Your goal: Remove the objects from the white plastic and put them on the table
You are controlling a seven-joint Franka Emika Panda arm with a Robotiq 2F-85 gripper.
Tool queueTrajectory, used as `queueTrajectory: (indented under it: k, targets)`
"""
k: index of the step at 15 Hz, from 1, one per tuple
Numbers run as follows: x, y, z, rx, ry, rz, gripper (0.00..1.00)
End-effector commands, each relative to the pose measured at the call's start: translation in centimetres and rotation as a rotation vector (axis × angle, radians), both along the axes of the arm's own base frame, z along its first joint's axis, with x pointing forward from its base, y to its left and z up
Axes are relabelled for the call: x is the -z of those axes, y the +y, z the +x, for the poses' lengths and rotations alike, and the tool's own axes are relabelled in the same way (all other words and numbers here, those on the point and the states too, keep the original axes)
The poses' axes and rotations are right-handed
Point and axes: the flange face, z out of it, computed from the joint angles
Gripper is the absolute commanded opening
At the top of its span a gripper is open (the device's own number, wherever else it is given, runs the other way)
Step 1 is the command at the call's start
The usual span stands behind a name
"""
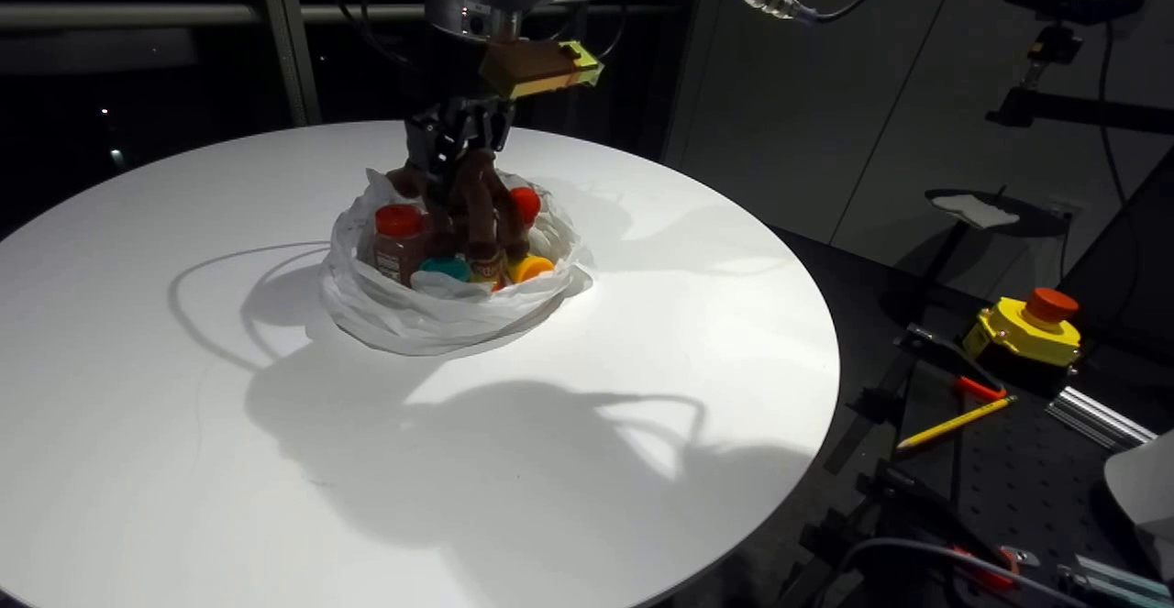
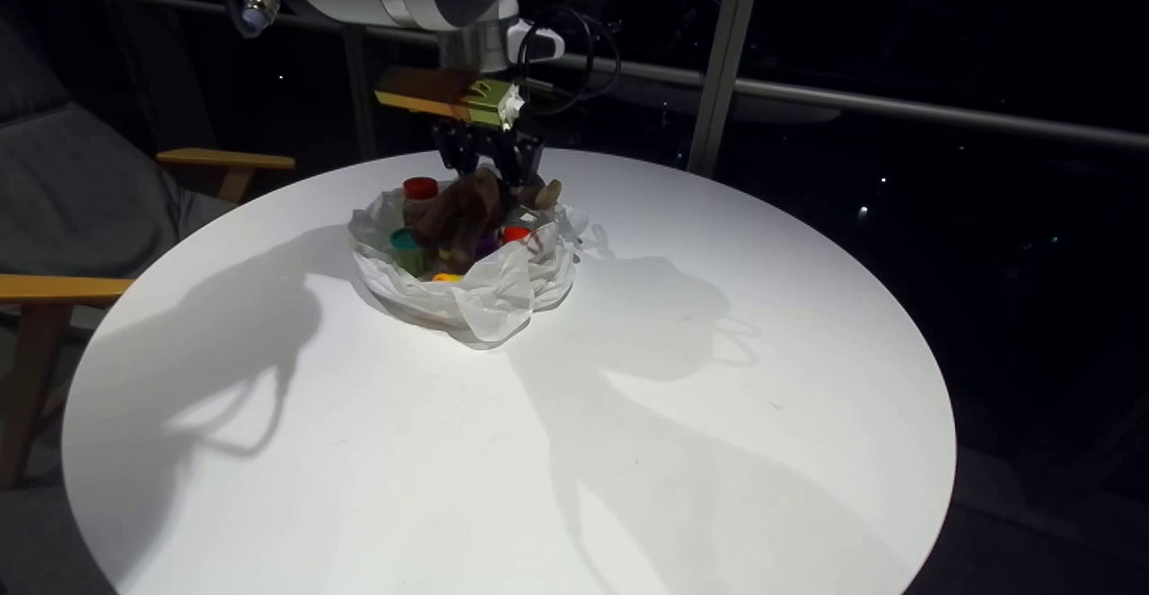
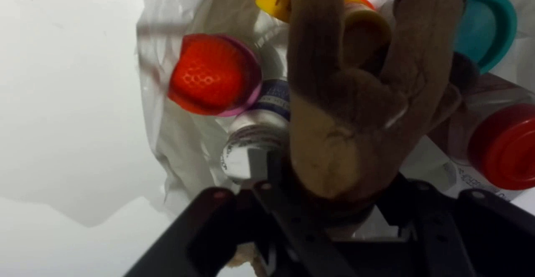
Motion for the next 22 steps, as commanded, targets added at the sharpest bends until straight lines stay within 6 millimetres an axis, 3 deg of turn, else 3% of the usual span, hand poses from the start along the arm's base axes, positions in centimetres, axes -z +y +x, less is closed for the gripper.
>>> queueTrajectory:
  k: [1,5,9,11,14,17,19,22]
  targets:
    - [-1.2,0.4,-0.1,-0.006,-0.001,0.005,0.19]
    - [-4.1,0.5,-2.3,-0.027,0.007,0.026,0.11]
    - [-9.0,-1.3,-6.2,-0.039,-0.025,0.04,0.17]
    - [-10.9,-3.9,-8.1,-0.016,-0.042,0.023,0.16]
    - [-12.3,-10.2,-10.5,0.057,-0.049,-0.007,0.14]
    - [-10.4,-16.7,-10.5,0.127,-0.005,-0.017,0.12]
    - [-7.5,-20.6,-10.0,0.174,0.052,-0.024,0.12]
    - [-3.2,-23.7,-9.3,0.206,0.105,0.0,0.12]
